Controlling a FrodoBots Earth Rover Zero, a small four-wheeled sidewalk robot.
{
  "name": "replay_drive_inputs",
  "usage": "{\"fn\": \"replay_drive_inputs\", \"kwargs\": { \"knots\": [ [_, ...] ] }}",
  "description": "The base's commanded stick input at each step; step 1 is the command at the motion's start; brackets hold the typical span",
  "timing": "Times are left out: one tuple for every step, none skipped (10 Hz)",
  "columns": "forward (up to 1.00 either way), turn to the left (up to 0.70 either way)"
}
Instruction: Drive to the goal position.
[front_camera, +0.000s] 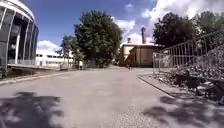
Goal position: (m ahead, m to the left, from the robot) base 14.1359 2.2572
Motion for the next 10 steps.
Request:
{"fn": "replay_drive_inputs", "kwargs": {
  "knots": [
    [0.5, 0.0],
    [0.5, 0.0],
    [0.5, 0.0],
    [0.5, 0.0],
    [0.5, 0.0],
    [0.5, 0.0],
    [0.5, 0.0],
    [0.5, 0.0],
    [0.5, 0.0],
    [0.5, 0.0]
  ]
}}
